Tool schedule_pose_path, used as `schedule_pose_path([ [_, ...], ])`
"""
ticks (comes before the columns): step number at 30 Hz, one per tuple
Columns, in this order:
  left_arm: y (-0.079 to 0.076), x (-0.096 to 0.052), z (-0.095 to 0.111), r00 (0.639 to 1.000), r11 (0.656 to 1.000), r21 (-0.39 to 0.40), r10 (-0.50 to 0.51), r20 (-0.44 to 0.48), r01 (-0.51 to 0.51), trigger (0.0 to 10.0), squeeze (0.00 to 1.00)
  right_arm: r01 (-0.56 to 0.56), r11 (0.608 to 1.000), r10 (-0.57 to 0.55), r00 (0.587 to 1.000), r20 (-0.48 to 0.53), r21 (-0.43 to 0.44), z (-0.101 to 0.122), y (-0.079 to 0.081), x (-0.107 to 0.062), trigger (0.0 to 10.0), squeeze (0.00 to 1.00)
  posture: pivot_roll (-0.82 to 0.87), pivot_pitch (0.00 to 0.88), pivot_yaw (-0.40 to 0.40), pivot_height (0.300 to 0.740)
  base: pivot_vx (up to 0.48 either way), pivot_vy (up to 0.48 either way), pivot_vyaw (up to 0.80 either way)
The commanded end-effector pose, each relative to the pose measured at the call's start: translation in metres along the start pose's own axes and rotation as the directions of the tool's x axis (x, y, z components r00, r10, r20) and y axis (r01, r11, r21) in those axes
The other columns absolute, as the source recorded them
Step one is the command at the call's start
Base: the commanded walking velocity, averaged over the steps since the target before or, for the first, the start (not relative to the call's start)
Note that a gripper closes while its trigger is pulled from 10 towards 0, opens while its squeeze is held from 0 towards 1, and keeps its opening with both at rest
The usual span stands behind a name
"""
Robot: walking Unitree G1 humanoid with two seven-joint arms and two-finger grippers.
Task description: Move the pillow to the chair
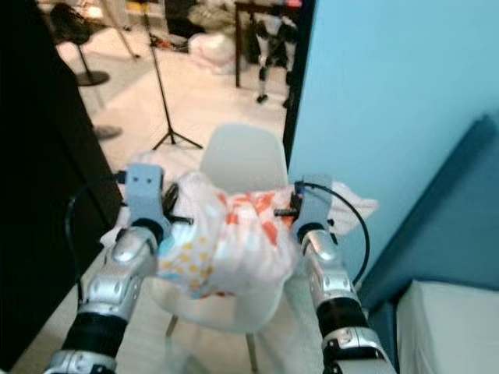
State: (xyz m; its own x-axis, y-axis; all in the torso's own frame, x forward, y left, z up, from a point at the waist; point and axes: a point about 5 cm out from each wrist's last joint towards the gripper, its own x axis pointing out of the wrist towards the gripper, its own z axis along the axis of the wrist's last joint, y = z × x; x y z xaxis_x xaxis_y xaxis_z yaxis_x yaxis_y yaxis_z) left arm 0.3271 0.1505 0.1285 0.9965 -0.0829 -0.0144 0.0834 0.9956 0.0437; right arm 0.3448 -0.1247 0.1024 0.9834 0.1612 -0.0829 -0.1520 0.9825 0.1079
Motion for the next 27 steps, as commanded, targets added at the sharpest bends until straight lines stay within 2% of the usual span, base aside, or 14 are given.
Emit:
schedule_pose_path([
  [1, -0.0061, 0.0003, 0.0056, 0.999, 1.000, 0.000, -0.022, 0.034, 0.022, 10.0, 0.00, -0.056, 0.998, 0.056, 0.998, 0.031, -0.009, 0.0080, 0.0098, 0.0027, 10.0, 0.00, 0.06, 0.000, -0.083, 0.740, 0.000, 0.000, 0.00],
  [10, -0.0035, -0.0022, 0.0001, 1.000, 1.000, 0.008, -0.020, 0.008, 0.020, 10.0, 0.00, -0.077, 0.997, 0.077, 0.997, 0.027, -0.011, 0.0072, 0.0132, 0.0025, 10.0, 0.00, 0.07, 0.000, -0.089, 0.740, 0.000, 0.000, 0.00],
  [23, -0.0077, -0.0012, -0.0017, 0.999, 0.999, 0.012, -0.045, -0.004, 0.045, 10.0, 0.00, -0.081, 0.997, 0.082, 0.996, 0.023, -0.008, 0.0054, 0.0142, 0.0017, 10.0, 0.00, 0.07, 0.000, -0.081, 0.740, 0.000, 0.386, 0.00],
  [27, -0.0088, -0.0006, -0.0024, 0.998, 0.997, 0.038, -0.062, -0.013, 0.063, 10.0, 0.00, -0.082, 0.997, 0.082, 0.996, 0.024, 0.001, 0.0052, 0.0145, 0.0014, 10.0, 0.00, 0.07, 0.000, -0.078, 0.740, 0.000, 0.343, 0.00],
])
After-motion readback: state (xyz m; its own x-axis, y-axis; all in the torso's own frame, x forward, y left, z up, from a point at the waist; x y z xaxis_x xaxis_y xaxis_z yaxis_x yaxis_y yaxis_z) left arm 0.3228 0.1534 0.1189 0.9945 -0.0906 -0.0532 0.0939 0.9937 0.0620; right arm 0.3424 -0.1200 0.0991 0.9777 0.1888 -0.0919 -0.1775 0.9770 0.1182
